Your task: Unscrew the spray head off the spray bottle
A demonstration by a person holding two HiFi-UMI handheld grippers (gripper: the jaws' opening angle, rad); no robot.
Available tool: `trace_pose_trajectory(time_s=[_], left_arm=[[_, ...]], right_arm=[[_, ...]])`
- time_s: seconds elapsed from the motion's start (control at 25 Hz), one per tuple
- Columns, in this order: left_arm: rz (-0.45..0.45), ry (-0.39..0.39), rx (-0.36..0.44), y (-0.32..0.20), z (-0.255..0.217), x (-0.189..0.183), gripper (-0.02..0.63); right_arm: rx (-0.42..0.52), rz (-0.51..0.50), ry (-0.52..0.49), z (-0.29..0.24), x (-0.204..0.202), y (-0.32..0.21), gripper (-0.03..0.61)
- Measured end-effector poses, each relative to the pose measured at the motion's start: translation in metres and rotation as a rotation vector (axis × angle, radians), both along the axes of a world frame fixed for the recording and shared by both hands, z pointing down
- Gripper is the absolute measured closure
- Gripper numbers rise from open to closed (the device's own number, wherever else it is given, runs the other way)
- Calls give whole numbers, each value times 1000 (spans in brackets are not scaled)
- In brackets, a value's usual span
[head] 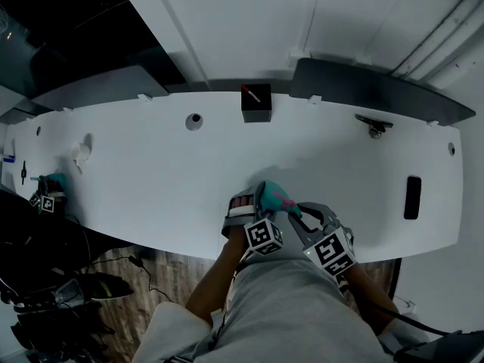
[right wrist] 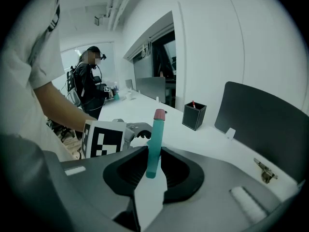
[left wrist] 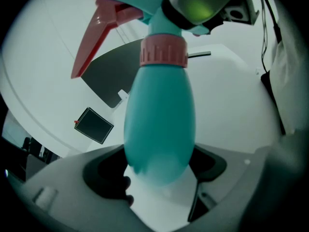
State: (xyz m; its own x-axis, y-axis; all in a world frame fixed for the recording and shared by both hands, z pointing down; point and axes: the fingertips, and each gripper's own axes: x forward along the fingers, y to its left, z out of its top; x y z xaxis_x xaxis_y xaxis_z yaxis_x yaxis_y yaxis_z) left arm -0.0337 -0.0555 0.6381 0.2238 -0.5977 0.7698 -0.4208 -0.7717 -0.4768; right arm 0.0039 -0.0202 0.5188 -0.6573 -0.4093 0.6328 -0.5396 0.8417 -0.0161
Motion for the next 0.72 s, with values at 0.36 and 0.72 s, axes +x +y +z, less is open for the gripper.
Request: trace_pose_trajectory(time_s=[0.36, 0.72], left_arm=[[97, -19, 7, 8, 0, 9, 228], [62, 9, -5, 5, 1, 9, 227]], right_arm=[[494, -650, 396, 5, 3, 23, 489], [279, -387, 189, -5, 18, 10, 390]])
